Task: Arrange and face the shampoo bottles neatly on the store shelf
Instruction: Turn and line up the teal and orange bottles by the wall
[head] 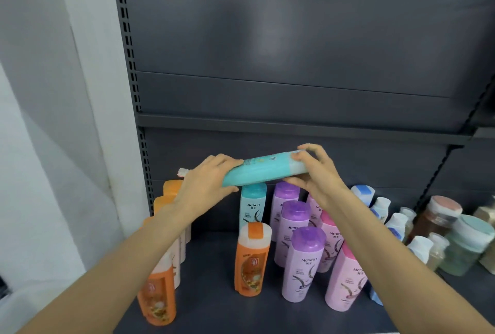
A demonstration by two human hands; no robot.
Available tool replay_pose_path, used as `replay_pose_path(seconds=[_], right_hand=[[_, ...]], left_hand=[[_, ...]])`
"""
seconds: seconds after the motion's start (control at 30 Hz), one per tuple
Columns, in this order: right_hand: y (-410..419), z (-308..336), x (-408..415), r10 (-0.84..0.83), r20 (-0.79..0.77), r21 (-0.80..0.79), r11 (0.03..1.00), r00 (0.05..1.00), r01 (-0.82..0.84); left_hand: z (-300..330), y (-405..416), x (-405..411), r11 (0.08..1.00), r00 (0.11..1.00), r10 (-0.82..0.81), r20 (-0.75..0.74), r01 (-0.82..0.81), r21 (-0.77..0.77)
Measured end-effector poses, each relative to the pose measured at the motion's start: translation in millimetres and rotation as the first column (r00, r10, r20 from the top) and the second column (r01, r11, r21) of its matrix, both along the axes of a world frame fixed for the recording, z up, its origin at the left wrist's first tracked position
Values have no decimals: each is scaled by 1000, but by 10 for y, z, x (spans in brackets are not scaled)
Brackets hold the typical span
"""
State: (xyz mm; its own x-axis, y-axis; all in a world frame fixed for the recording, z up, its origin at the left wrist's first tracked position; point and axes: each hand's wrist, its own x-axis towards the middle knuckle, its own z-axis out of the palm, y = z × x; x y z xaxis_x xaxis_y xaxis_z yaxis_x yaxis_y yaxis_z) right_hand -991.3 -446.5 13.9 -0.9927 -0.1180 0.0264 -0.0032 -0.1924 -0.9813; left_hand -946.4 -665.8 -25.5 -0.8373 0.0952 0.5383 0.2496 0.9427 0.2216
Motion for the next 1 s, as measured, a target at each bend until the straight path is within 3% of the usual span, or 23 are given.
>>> replay_pose_path(seconds=[0.07, 0.13, 0.3, 0.4, 0.5, 0.7, 0.8, 0.93, 1.0], right_hand=[[38, 5, 7, 0, -64, 13, 1000, 998, 1], [92, -18, 10, 14, -114, 3, 1000, 993, -13], [189, -92, 19, 172, -170, -182, 962, 970, -203], [180, -220, -20, 163, -128, -361, 911, 978, -200], [180, -349, -44, 117, -51, -366, 922, 992, -127], [113, -457, -64, 145, 37, -343, 931, 989, -123], [64, -496, -77, 117, 102, -336, 939, 988, -76], [-1, -507, -49, 78, 213, -289, 957, 974, -13], [-48, -516, -28, 89, 272, -269, 963, 958, -13]], left_hand=[[20, -123, -9, 987, 985, -76, 153, 52, 154], [27, -237, -23, 952, 972, -103, 211, 35, 303], [94, -310, 10, 896, 936, -138, 323, -21, 443], [92, -255, 73, 881, 978, -103, 181, 5, 474], [77, -205, 143, 871, 995, -95, 20, 74, 487], [2, -270, 226, 955, 967, -163, -194, 204, 217], [-11, -281, 257, 913, 961, -202, -190, 255, 317], [65, -223, 310, 777, 965, -197, -174, 262, 573], [124, -188, 308, 735, 964, -188, -188, 265, 624]])
